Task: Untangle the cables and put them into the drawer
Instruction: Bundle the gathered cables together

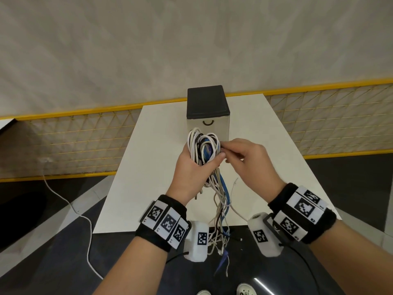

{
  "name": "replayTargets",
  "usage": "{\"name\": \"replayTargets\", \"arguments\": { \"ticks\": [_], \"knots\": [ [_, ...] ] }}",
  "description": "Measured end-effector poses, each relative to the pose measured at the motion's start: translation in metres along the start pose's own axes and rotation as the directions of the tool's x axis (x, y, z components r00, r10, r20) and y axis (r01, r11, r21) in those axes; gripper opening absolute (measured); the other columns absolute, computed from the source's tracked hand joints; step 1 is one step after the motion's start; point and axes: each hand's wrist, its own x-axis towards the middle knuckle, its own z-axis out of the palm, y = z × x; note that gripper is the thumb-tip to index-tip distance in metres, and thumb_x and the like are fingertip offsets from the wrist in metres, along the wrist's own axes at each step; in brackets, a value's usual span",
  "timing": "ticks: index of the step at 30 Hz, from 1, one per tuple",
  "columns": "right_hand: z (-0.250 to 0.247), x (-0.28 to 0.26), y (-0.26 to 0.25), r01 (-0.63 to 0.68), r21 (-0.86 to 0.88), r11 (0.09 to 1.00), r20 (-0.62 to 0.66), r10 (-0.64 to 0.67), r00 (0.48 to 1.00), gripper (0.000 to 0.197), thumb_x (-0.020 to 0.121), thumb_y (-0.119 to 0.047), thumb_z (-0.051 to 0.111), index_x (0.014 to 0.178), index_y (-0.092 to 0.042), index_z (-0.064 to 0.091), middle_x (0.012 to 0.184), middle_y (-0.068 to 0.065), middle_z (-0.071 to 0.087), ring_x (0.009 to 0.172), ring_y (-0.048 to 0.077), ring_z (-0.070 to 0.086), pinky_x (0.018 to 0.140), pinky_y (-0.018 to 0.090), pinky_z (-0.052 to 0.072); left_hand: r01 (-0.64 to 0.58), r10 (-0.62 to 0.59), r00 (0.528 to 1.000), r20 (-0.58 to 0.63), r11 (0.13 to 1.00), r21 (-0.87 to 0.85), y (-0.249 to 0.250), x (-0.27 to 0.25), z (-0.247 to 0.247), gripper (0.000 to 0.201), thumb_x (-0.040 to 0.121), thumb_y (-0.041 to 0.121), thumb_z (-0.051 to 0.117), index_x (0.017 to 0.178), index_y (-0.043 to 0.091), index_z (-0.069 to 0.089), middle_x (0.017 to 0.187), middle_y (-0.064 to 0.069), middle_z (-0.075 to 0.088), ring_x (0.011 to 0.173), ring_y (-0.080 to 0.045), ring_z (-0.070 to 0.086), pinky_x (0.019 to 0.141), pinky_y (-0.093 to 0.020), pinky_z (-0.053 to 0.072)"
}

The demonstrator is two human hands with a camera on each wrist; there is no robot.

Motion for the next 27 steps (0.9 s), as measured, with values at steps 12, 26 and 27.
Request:
{"name": "replayTargets", "arguments": {
  "ticks": [12, 26, 27],
  "knots": [
    [-0.005, -0.003, -0.013, -0.306, 0.359, 0.882, 0.252, 0.225, 0.941, 0.067, 0.082, -0.013, 0.072, 0.137, -0.037, 0.042, 0.126, -0.003, 0.037, 0.115, 0.003, 0.055, 0.101, 0.024, 0.044, 0.029, -0.049, 0.99, -0.131, 0.988, -0.151, 0.01, 0.003, -0.006, 0.023, 0.077, 0.011, 0.082, 0.097, 0.006, 0.072, 0.088, -0.01, 0.076, 0.085, -0.023, 0.074, 0.078, -0.04, 0.062],
    [0.038, -0.045, 0.03, -0.44, 0.048, 0.897, 0.661, 0.302, 0.687, 0.017, 0.087, -0.03, 0.067, 0.1, -0.023, 0.061, 0.072, -0.008, 0.06, 0.065, 0.006, 0.058, 0.074, 0.032, 0.052, 0.024, -0.075, 0.982, -0.172, 0.96, -0.28, 0.031, 0.009, -0.036, 0.039, 0.076, 0.018, 0.079, 0.108, 0.002, 0.063, 0.084, -0.012, 0.071, 0.083, -0.028, 0.074, 0.08, -0.047, 0.062],
    [0.036, -0.044, 0.024, -0.442, 0.105, 0.891, 0.653, 0.274, 0.706, 0.026, 0.083, -0.028, 0.072, 0.105, -0.022, 0.06, 0.08, -0.006, 0.065, 0.073, 0.006, 0.063, 0.079, 0.03, 0.054, 0.006, -0.046, 0.985, -0.169, 0.974, -0.228, 0.03, 0.009, -0.036, 0.027, 0.078, 0.016, 0.079, 0.1, 0.007, 0.065, 0.083, -0.01, 0.071, 0.084, -0.029, 0.074, 0.08, -0.049, 0.061]
  ]
}}
